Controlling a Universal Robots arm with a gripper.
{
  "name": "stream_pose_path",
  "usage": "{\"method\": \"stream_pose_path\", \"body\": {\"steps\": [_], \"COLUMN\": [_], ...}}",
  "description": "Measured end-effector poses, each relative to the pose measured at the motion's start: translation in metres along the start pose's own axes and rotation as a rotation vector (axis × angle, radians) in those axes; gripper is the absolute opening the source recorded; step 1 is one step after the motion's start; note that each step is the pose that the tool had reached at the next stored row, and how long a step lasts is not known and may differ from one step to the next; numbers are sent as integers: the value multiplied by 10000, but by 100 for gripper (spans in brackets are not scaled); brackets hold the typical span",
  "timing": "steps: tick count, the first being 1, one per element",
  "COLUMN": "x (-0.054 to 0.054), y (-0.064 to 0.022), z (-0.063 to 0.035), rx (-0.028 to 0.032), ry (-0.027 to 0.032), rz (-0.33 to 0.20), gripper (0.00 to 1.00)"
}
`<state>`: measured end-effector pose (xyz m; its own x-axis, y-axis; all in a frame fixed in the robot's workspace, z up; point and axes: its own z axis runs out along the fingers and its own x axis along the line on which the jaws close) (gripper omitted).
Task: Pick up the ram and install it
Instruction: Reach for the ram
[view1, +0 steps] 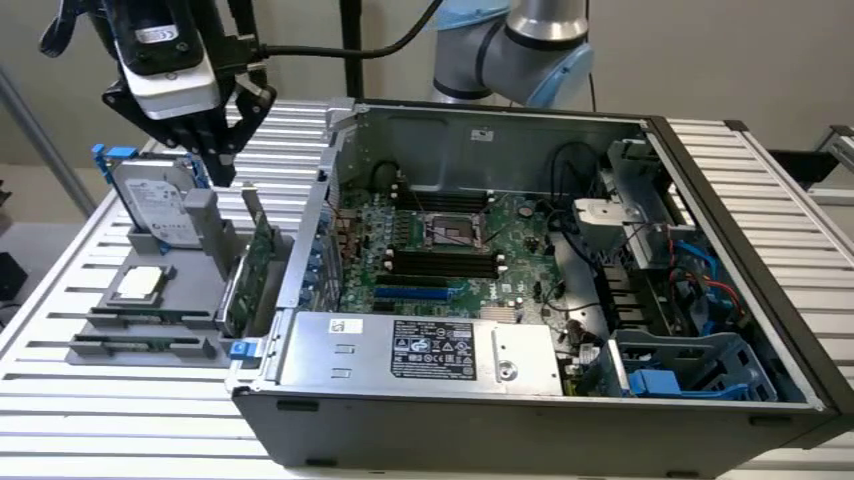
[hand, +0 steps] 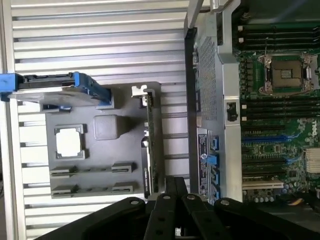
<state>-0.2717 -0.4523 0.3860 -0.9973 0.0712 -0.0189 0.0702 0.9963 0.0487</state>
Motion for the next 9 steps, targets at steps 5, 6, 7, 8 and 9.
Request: {"method": "stream_pose_path", "body": {"steps": [5,6,7,8,9], "x": [218,259,314,354,398], "y": [-94,-110,-130,-144,-160], "z": [38,46,58,67,76], "rx": [0,0,0,0,0], "ry": [0,1,2,4,5], "rz": [0,0,0,1,1], "gripper": [0,0,0,0,0]}}
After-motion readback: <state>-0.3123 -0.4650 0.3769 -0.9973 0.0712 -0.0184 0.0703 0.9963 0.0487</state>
